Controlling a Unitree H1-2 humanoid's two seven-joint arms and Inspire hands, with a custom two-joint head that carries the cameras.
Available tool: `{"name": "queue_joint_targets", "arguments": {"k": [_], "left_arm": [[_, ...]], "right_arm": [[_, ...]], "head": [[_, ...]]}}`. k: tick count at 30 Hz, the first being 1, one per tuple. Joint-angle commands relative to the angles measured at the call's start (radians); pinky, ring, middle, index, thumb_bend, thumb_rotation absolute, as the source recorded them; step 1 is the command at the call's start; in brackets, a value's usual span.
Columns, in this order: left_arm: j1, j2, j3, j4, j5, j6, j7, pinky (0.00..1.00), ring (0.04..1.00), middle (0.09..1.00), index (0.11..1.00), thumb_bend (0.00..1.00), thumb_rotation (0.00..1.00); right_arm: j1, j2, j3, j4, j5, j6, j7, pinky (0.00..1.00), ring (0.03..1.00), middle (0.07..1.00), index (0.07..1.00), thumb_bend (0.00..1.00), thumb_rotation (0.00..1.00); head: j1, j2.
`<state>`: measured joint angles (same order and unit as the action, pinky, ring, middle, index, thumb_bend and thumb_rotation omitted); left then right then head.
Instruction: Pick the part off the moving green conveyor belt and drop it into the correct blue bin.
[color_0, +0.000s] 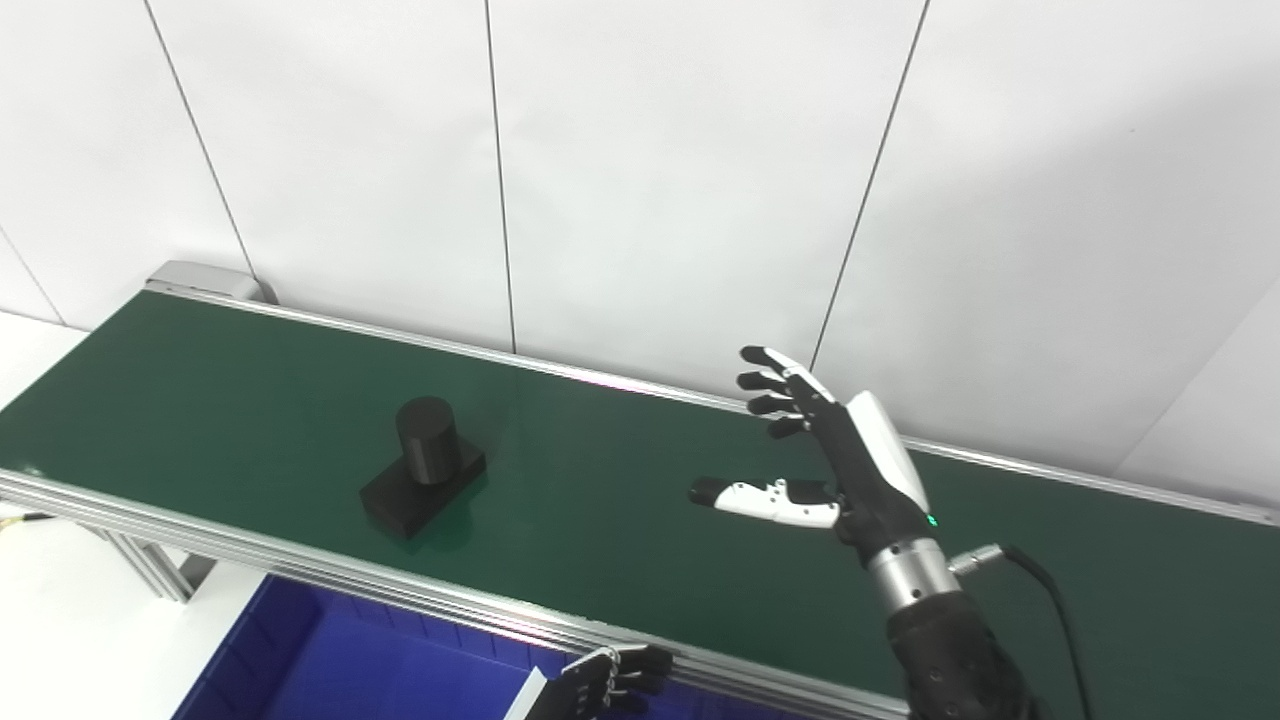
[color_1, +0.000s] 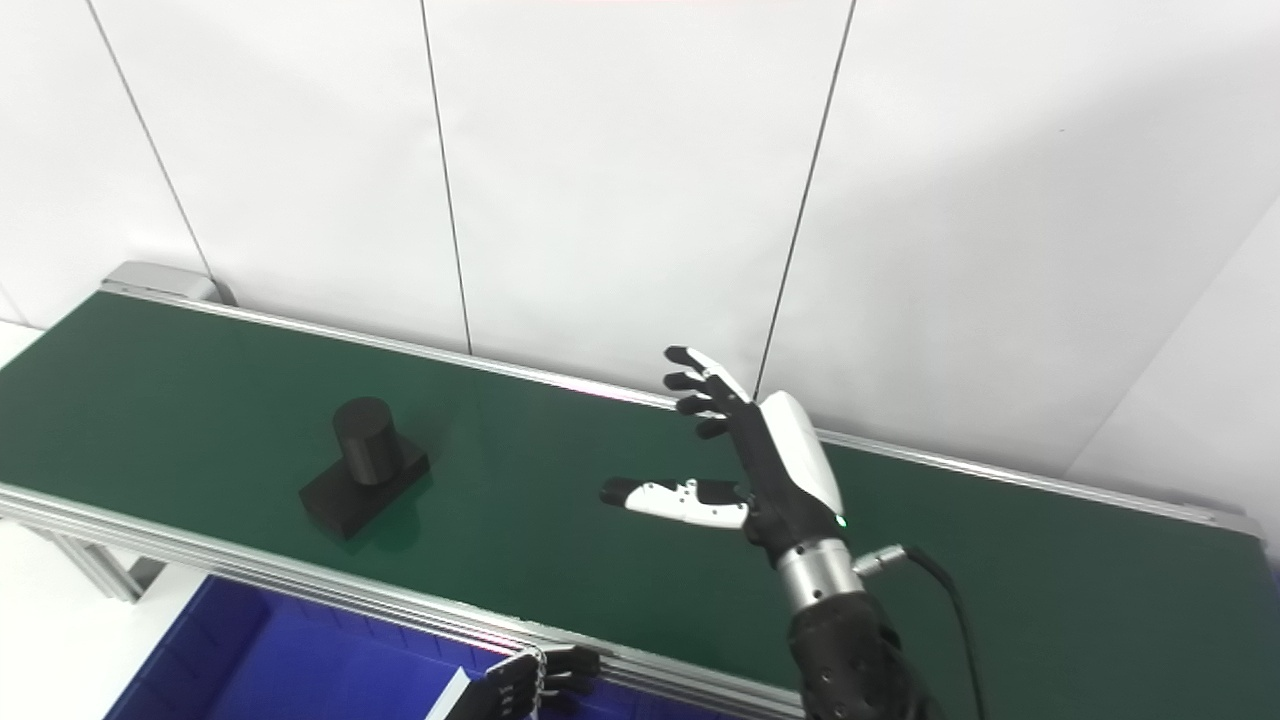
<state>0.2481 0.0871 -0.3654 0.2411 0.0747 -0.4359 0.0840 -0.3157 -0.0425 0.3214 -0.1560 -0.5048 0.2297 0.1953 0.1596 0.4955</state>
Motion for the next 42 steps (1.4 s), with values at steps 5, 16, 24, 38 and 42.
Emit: {"name": "queue_joint_targets", "arguments": {"k": [5,16,24,38,42], "left_arm": [[0.011,0.028,-0.006,-0.055,0.014,-0.034,0.021,0.64,0.711,0.752,0.735,0.92,0.05],[0.022,0.027,-0.002,-0.061,-0.001,-0.034,0.027,0.64,0.707,0.741,0.731,0.94,0.08],[0.020,0.032,-0.029,-0.066,0.009,-0.034,0.047,0.61,0.689,0.732,0.722,0.93,0.09],[-0.002,0.065,-0.093,-0.070,0.015,-0.034,0.083,0.60,0.683,0.730,0.722,0.94,0.13],[-0.003,0.066,-0.100,-0.072,0.004,-0.034,0.081,0.61,0.685,0.735,0.718,0.95,0.14]], "right_arm": [[-0.063,0.040,0.027,0.010,-0.011,0.013,-0.002,0.62,0.722,0.799,0.877,0.88,0.47],[-0.095,0.056,0.051,0.083,-0.041,0.008,-0.011,0.64,0.741,0.801,0.877,0.90,0.51],[-0.161,0.077,0.080,0.204,-0.064,0.005,-0.015,0.63,0.741,0.812,0.882,0.90,0.53],[-0.281,0.135,0.130,0.418,-0.094,0.015,-0.034,0.60,0.732,0.821,0.887,0.88,0.49],[-0.305,0.145,0.157,0.460,-0.106,0.014,-0.031,0.62,0.752,0.837,0.880,0.89,0.50]], "head": [[-0.004,0.008],[-0.019,0.016],[-0.031,0.024],[-0.046,0.044],[-0.044,0.048]]}}
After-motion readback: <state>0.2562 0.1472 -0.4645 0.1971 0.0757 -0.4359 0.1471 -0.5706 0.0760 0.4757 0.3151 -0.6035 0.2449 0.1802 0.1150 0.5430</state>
